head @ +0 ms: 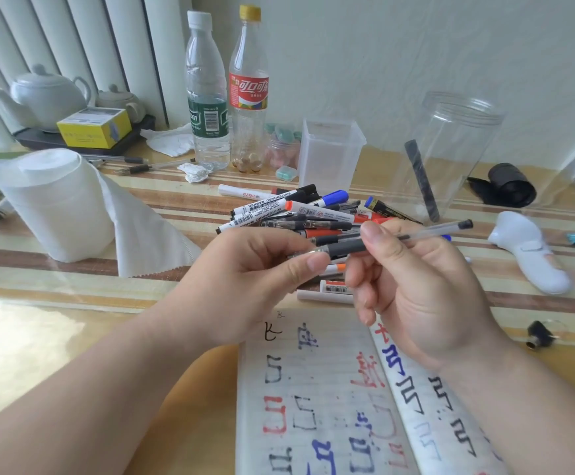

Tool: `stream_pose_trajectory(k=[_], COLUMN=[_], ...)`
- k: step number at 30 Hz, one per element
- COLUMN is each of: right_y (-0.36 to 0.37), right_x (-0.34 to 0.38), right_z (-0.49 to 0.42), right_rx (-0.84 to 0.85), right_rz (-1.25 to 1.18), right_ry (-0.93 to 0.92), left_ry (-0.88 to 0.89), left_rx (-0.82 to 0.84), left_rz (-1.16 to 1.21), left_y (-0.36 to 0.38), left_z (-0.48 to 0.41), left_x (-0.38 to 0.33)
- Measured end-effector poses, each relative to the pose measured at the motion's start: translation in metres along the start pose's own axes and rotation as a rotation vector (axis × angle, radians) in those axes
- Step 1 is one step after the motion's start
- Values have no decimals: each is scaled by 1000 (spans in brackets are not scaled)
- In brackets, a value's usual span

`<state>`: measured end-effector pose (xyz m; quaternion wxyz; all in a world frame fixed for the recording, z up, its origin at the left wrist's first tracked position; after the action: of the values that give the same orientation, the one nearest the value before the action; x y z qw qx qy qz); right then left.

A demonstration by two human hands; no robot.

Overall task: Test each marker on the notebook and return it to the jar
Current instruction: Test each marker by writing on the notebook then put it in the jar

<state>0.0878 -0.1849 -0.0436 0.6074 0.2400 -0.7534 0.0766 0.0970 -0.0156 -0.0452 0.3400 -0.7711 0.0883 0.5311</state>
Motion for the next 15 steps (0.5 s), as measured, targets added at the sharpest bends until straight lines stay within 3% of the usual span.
stream_pose_trajectory(k=[4, 10, 15], right_y=[5, -2, -21], right_x=[2, -6, 0], right_z=[-2, -4, -1], right_rx=[52, -71, -241], right_rz=[36, 199, -26], right_ry=[-36, 67, -6], left_ry=[20, 21, -111], left_rx=[9, -23, 9], left_rz=[37, -197, -292], left_y=[-3, -3, 3], left_z=[3, 5, 2], left_x=[2, 1, 8])
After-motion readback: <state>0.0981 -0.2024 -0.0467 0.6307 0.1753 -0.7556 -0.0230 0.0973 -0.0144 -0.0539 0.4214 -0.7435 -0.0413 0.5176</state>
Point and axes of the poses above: each hand's wrist, its own z-axis away from the middle knuckle, its own y-axis out of the palm, x = y × z, the point moved 5 cm from there along -z, towards the middle knuckle, and after that the axes turned 15 degrees about x, right-handed, at the moved point
